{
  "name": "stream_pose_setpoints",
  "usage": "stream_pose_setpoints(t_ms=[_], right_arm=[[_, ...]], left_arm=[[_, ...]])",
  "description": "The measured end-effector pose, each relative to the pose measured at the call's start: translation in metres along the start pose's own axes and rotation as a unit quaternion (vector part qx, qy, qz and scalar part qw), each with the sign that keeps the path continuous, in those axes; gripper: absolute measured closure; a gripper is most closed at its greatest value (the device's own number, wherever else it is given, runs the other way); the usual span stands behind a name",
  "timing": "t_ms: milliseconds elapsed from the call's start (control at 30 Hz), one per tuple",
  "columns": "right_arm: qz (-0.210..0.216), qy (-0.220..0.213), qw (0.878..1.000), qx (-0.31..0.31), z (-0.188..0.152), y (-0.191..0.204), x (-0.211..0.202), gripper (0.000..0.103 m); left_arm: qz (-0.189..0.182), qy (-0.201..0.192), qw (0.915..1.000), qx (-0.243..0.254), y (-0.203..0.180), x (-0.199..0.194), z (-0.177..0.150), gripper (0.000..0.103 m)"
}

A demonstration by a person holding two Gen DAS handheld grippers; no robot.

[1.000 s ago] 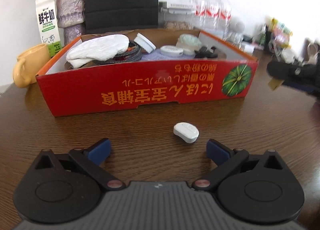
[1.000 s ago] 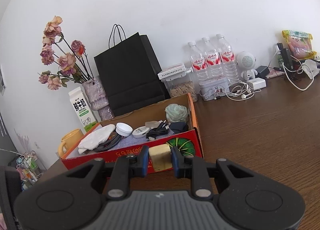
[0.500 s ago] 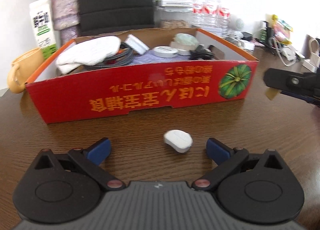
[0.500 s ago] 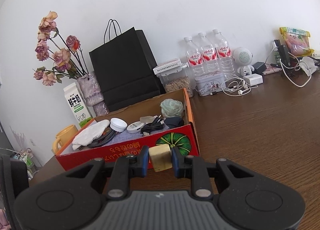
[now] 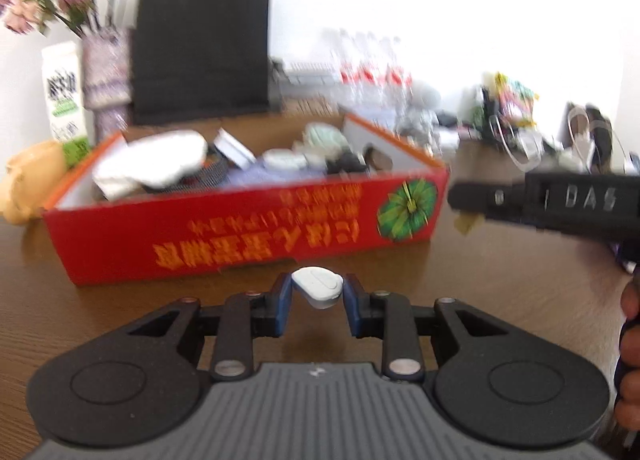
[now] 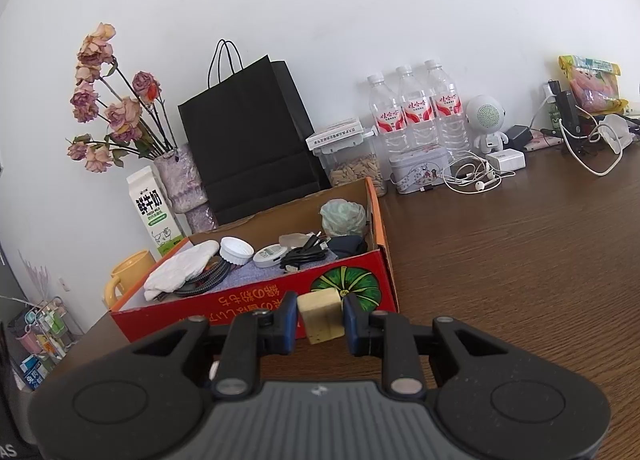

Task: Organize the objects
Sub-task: 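Carry the white piece and block into the red box and open both tools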

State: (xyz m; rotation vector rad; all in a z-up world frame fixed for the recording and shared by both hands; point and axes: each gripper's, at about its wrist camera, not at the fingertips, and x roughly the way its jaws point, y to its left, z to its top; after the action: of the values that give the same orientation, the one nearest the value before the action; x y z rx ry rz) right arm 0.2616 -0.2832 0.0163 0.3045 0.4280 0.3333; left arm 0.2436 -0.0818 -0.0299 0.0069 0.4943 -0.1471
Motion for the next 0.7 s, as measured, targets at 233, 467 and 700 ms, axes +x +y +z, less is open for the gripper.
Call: stream_pose_setpoints(t_ms=[233,467,700], right_arm=[[0.006,-0.02,1.0,-0.016,-0.001,0.001,0.001,0.08],[-0.004,-0.072,0.99,-0.122,-0.007,0.025,0.008,0.08],[0.004,-0.144,0.969,-0.202,-0.01,0.045,0.019,0.08]], left_arm=[[0.014,-0.11,0.9933,-0.033,0.018,-0.037,0.014,0.075],[0.017,-0.116,0.9919,-0.049,0.03,-0.037,0.026,0.075],[0.029,-0.125,0.9916,-0.014,0.029,-0.01,0.038,0.075]])
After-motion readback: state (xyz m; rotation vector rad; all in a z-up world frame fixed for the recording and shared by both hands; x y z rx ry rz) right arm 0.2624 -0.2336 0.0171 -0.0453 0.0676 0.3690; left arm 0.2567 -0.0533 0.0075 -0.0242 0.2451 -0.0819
